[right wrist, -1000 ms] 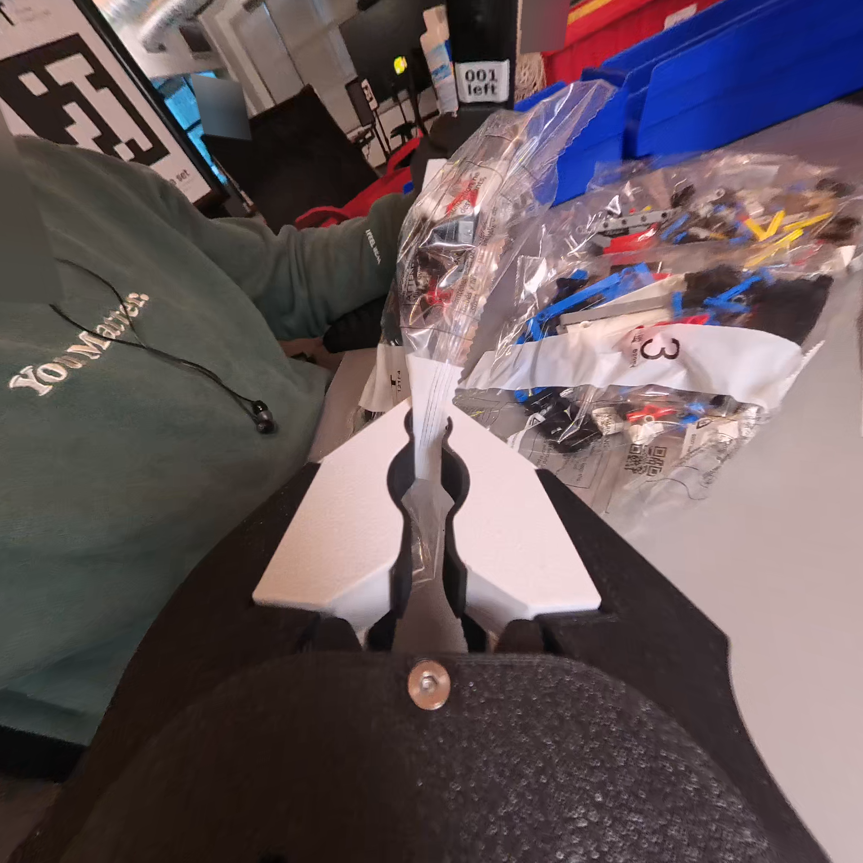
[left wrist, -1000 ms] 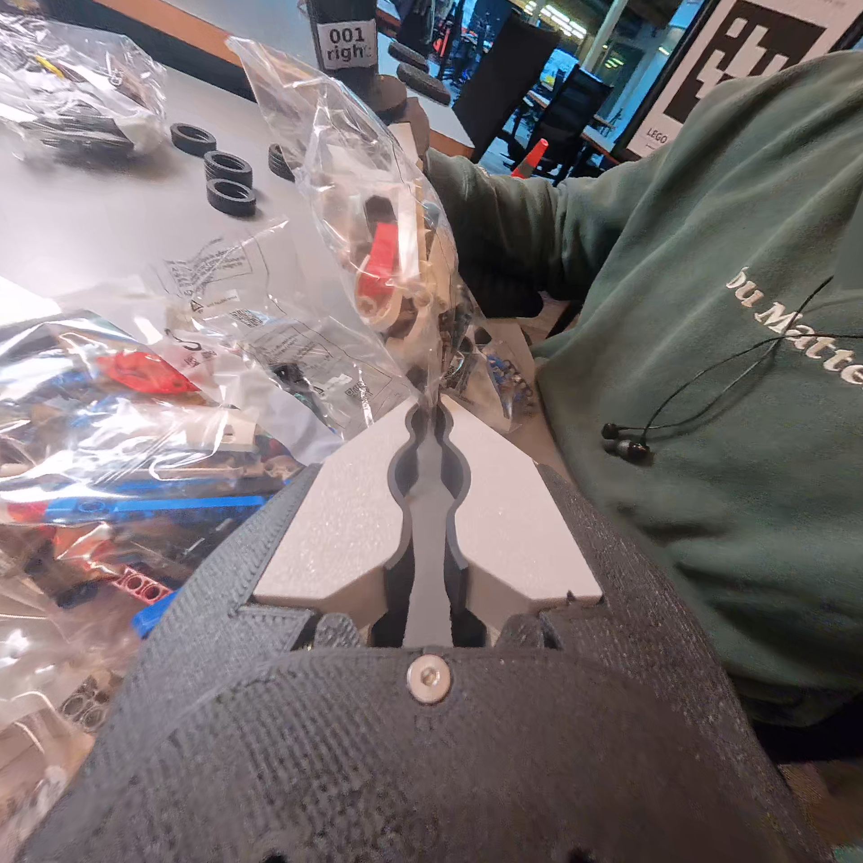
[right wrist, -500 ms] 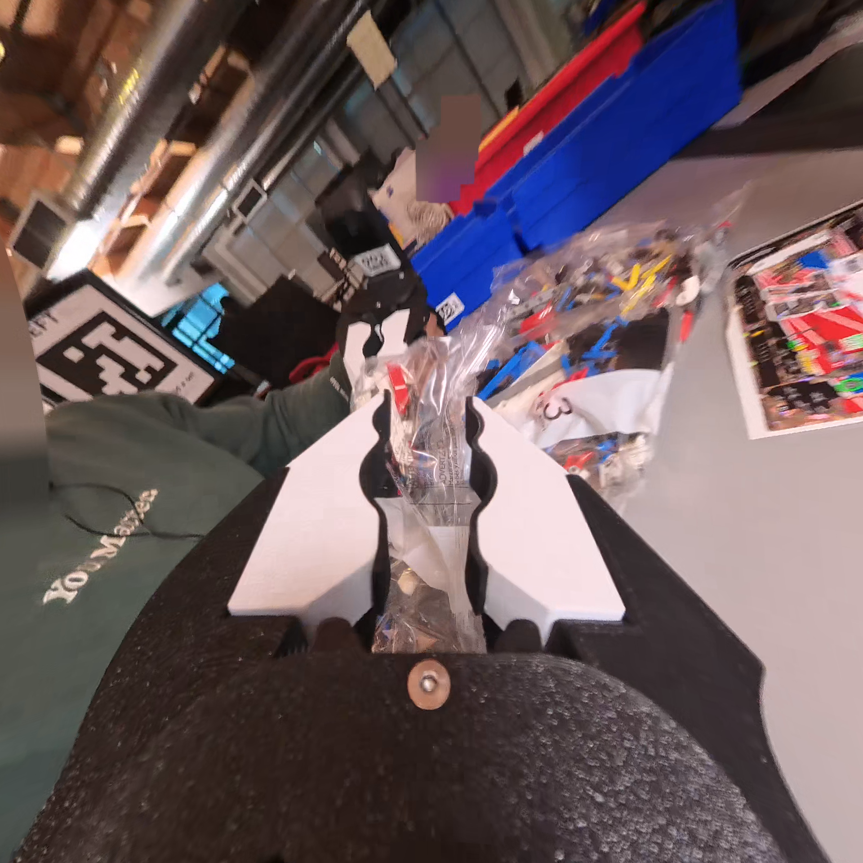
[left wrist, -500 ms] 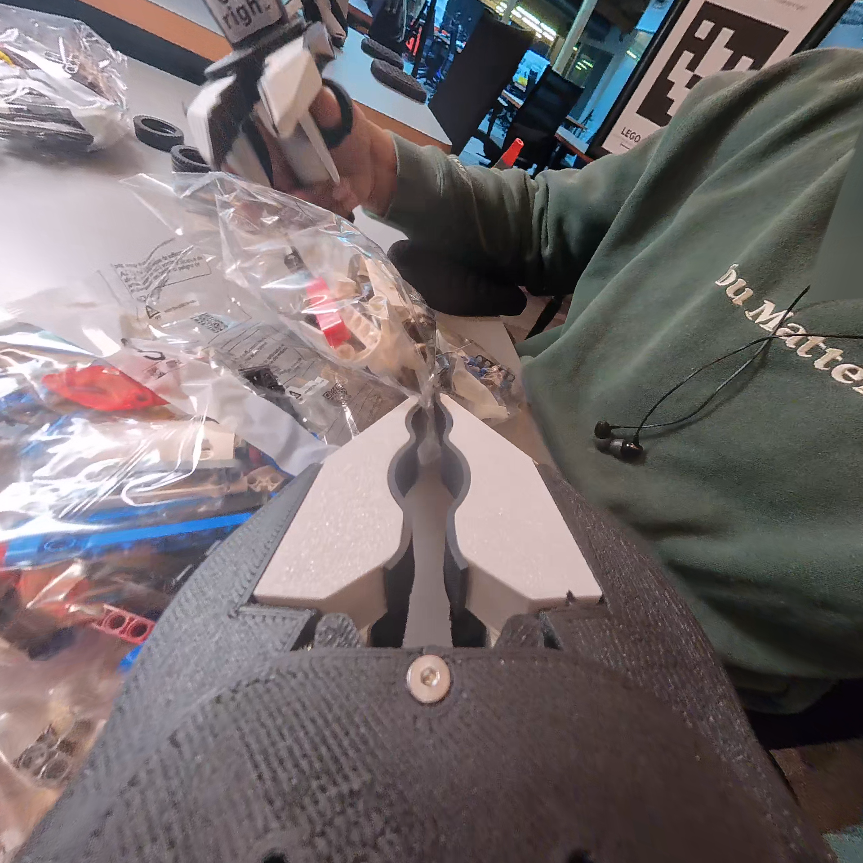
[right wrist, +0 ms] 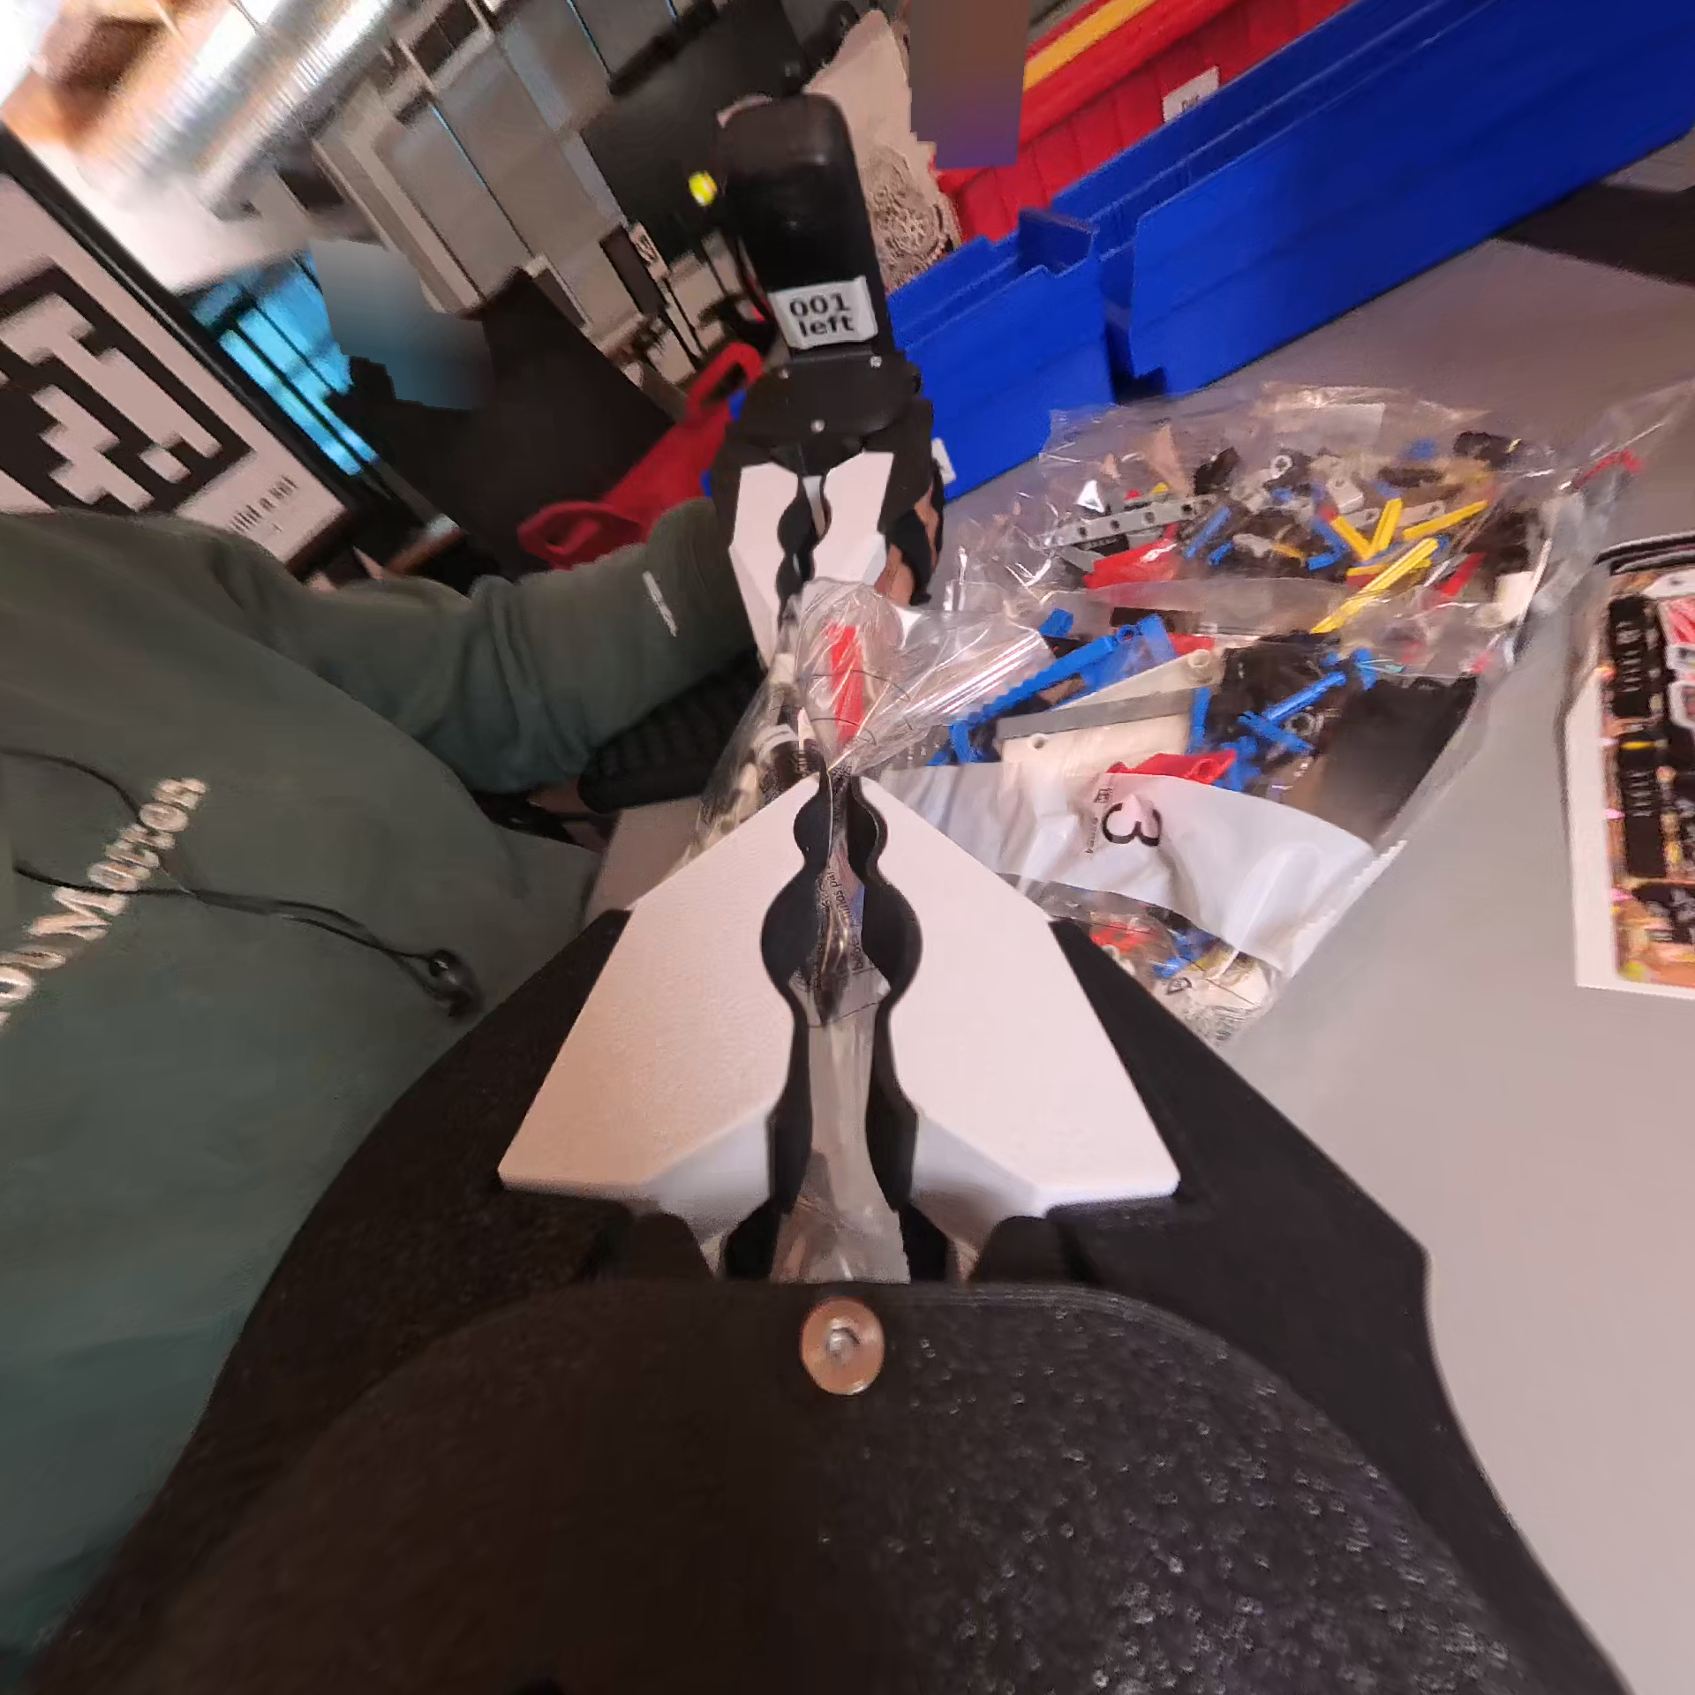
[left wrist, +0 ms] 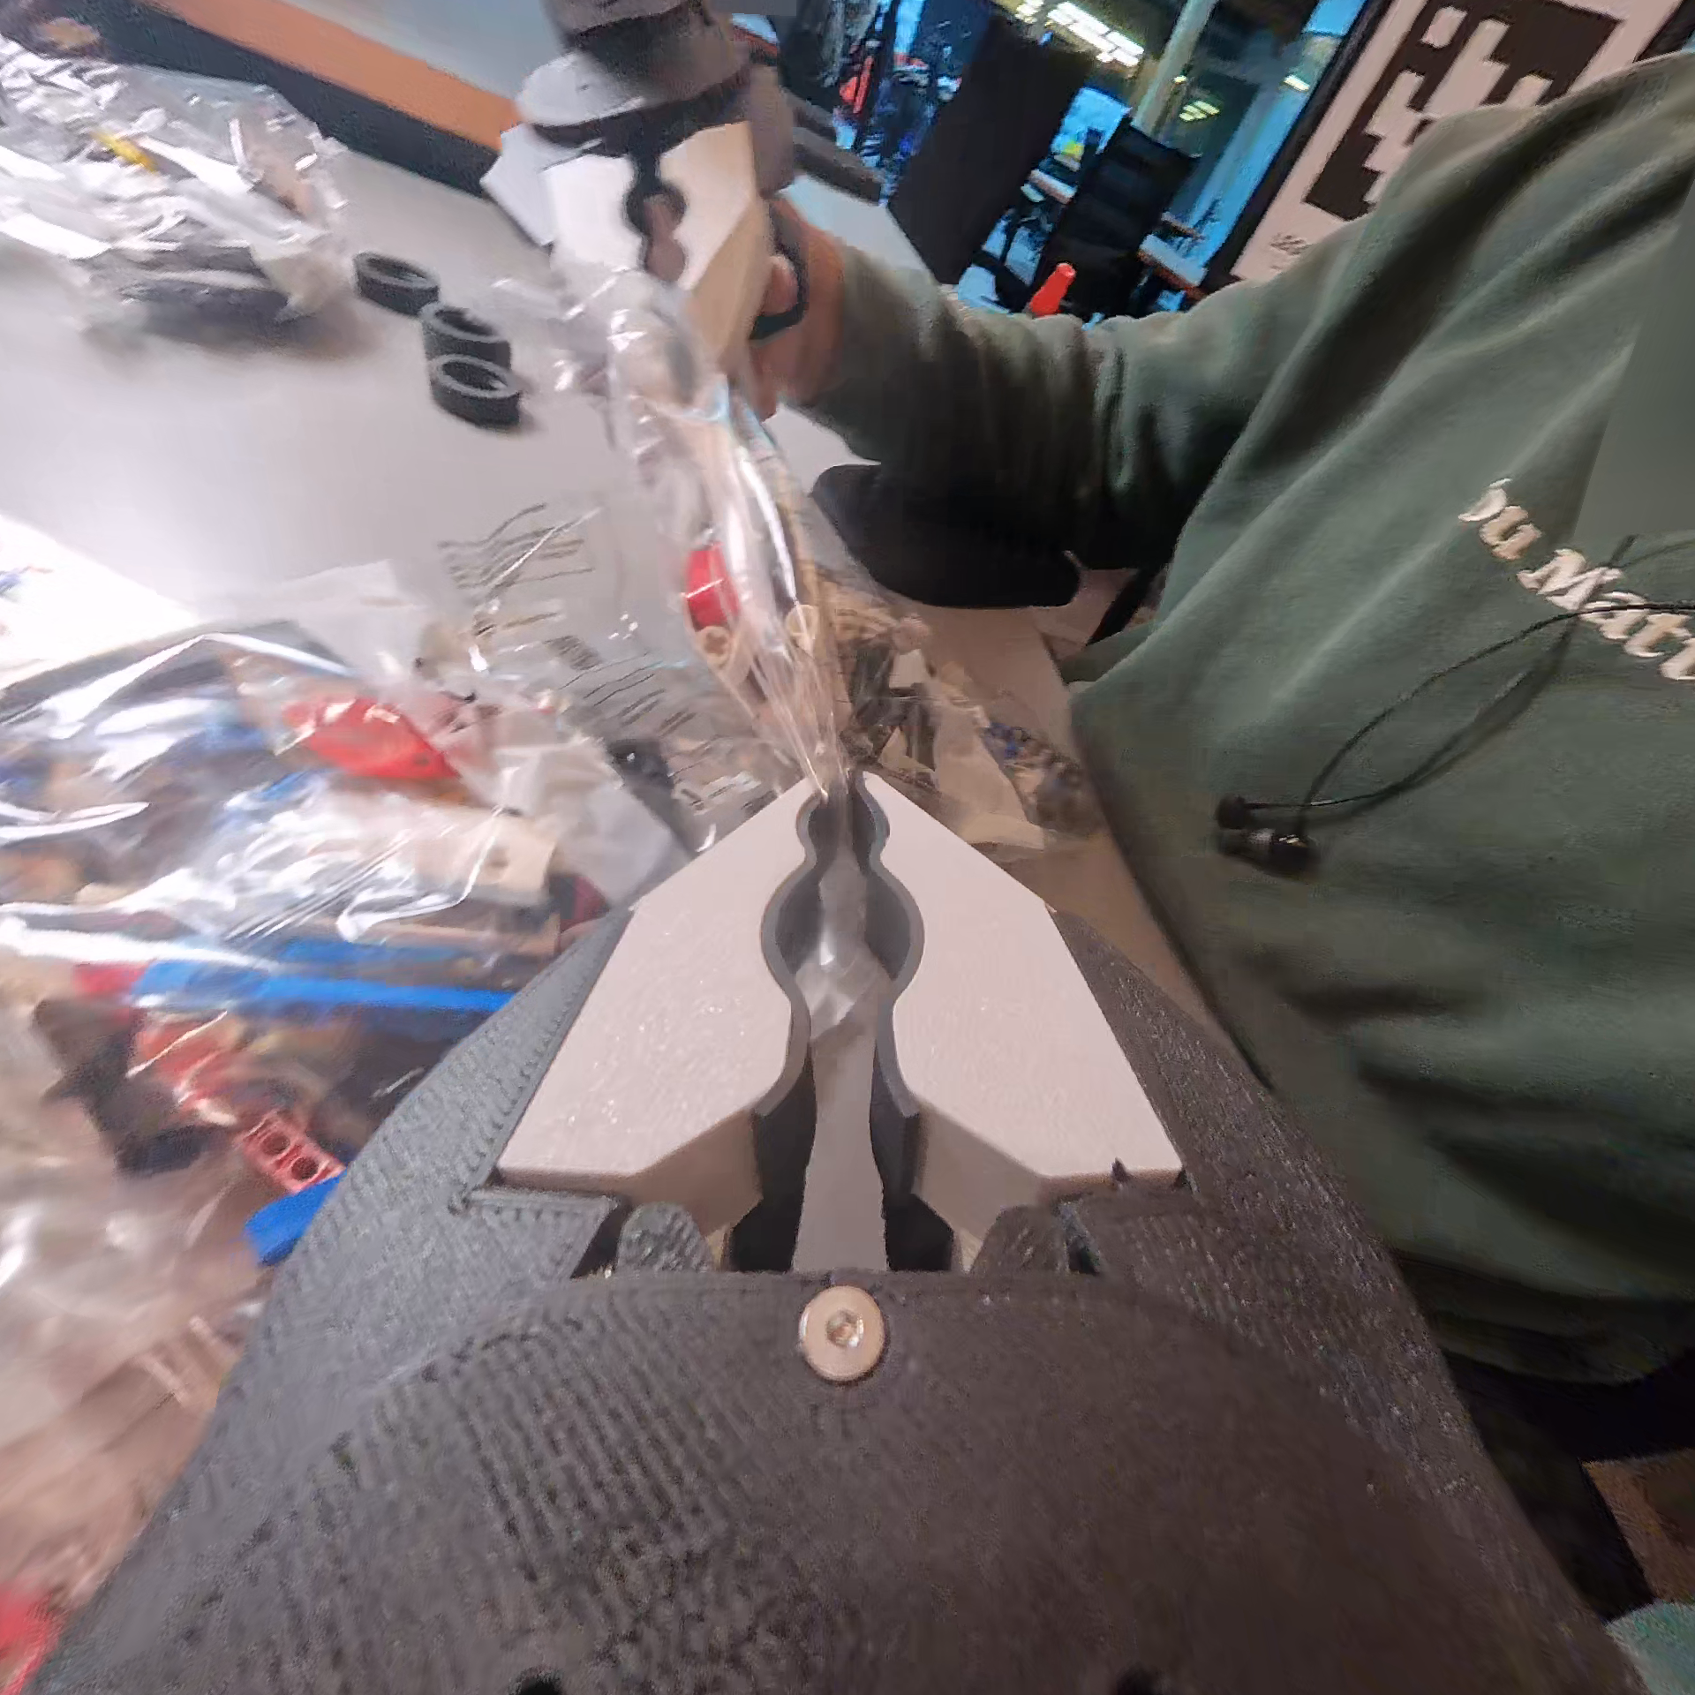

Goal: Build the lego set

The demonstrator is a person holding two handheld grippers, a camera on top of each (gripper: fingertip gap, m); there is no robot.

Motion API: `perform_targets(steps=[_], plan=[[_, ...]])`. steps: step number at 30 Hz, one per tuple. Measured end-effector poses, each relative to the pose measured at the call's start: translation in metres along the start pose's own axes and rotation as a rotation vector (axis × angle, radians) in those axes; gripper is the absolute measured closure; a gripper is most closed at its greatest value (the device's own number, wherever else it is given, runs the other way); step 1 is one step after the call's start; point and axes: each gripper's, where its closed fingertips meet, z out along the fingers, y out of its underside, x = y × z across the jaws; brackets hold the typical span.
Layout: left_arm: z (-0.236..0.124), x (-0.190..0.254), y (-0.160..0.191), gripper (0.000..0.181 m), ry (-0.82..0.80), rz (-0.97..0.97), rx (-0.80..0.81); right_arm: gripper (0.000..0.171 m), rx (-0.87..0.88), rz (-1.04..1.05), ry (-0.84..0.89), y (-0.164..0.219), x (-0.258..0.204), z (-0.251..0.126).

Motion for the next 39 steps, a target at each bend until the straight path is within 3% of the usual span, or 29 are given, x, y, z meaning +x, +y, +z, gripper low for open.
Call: perform_targets(steps=[6,10,14,17,21,25,28,30,32,36,39], plan=[[-0.002,-0.02,-0.012,0.177,-0.127,0.019,0.043,0.171,-0.018,-0.053,0.02,0.0,-0.013,-0.011],[-0.02,-0.016,-0.029,0.146,-0.188,0.041,0.127,0.171,-0.066,-0.184,0.003,-0.002,-0.048,-0.03],[-0.067,-0.054,-0.027,0.142,-0.476,-0.013,0.164,0.171,-0.024,-0.22,0.083,-0.016,-0.058,-0.076],[-0.099,-0.083,-0.005,0.144,-0.697,-0.099,0.076,0.171,0.055,-0.212,0.188,-0.031,-0.053,-0.121],[-0.1,-0.088,0.037,0.128,-0.732,-0.229,-0.138,0.171,0.093,-0.096,0.479,-0.03,0.003,-0.173],[-0.097,-0.083,0.044,0.125,-0.705,-0.309,-0.164,0.17,0.071,0.054,0.727,0.002,0.079,-0.201],[-0.103,-0.075,0.053,0.127,-0.762,-0.319,-0.257,0.164,0.024,0.077,0.825,0.022,0.109,-0.204],[-0.101,-0.067,0.059,0.131,-0.768,-0.322,-0.289,0.14,-0.01,0.06,0.88,0.024,0.115,-0.207],[-0.1,-0.067,0.06,0.136,-0.769,-0.35,-0.254,0.129,0.007,0.009,0.915,0.01,0.111,-0.209],[-0.102,-0.07,0.058,0.139,-0.778,-0.411,-0.168,0.125,-0.002,-0.162,0.964,-0.024,0.083,-0.197],[-0.103,-0.071,0.056,0.139,-0.826,-0.394,-0.162,0.127,-0.072,-0.261,0.857,-0.032,0.053,-0.153]])
